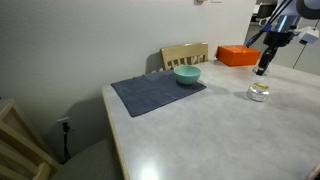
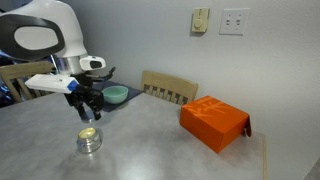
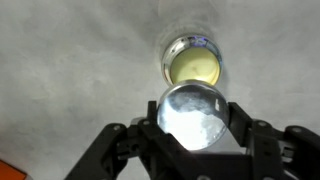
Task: Pick up the lid from the table and put it on the silver container
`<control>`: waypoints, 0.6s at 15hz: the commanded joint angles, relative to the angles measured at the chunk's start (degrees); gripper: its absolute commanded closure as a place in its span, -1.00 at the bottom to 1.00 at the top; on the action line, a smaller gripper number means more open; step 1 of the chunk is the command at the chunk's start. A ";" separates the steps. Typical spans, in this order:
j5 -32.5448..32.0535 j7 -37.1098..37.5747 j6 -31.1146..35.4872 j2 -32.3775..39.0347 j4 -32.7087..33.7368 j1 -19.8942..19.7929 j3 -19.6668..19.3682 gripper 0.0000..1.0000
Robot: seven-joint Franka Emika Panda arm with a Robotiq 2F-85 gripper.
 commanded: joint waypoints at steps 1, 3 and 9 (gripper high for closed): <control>0.99 -1.21 -1.96 3.59 2.28 -0.76 0.43 0.13; 0.54 -0.74 -2.07 4.92 2.58 -0.75 0.36 0.13; 0.50 -0.42 -2.46 7.73 3.57 -0.94 0.50 0.13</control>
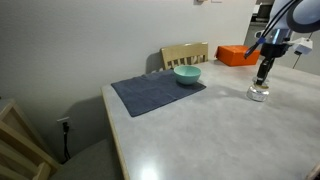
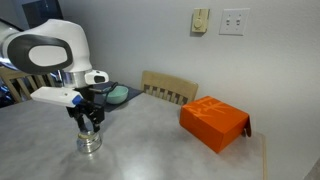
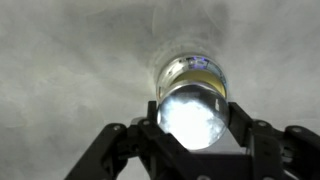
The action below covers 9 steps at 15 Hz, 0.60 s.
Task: Pick up the lid from the table and put it on the silver container
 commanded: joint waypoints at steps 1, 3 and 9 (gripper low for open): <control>0.30 0.00 -1.96 2.02 1.81 -0.74 0.42 0.13; 0.10 1.13 -1.91 2.17 1.51 -0.49 0.26 0.13; 0.46 2.55 -2.17 2.33 1.33 -0.56 0.34 0.13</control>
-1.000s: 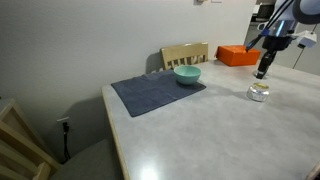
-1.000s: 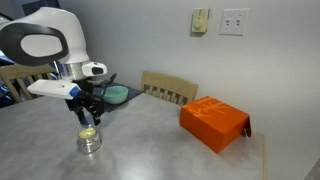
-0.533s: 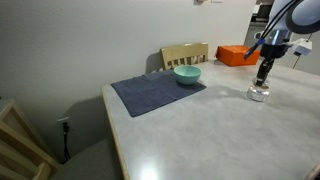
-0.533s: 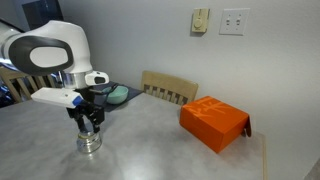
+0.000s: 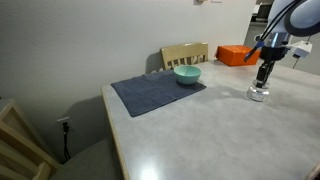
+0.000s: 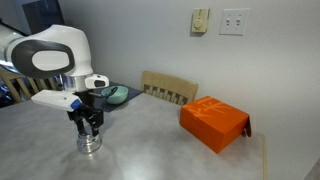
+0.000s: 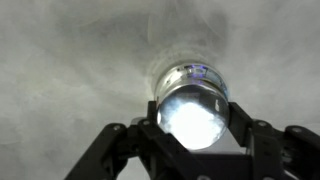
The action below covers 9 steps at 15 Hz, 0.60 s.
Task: Pick up the lid from the table and put it on the silver container
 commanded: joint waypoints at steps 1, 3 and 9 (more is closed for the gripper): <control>0.39 0.46 -1.61 0.76 0.83 -0.50 0.33 0.13; 0.30 0.75 -1.66 0.67 0.76 -0.35 0.37 0.13; -0.07 1.56 -2.00 0.99 0.69 0.00 0.28 0.13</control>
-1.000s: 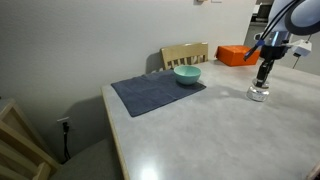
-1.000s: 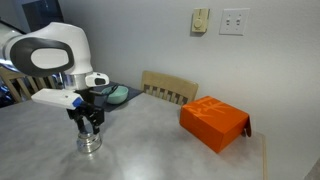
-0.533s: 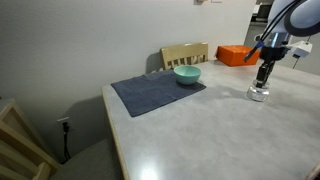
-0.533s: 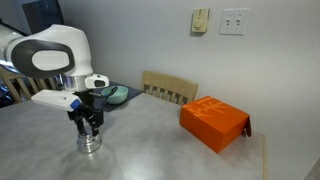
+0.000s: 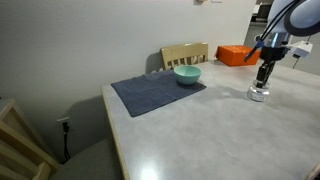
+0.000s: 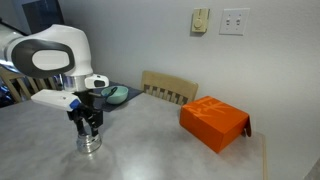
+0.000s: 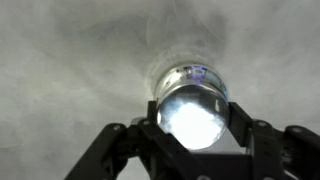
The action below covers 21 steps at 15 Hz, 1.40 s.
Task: Pick up the lid from the table and put it on the silver container
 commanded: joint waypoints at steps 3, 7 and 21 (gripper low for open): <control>-0.33 1.27 -1.32 0.96 0.41 0.20 0.24 0.13; -0.41 1.73 -1.32 1.07 0.24 0.37 0.21 0.13; -3.82 10.20 -0.27 0.13 -0.57 3.40 -0.70 0.13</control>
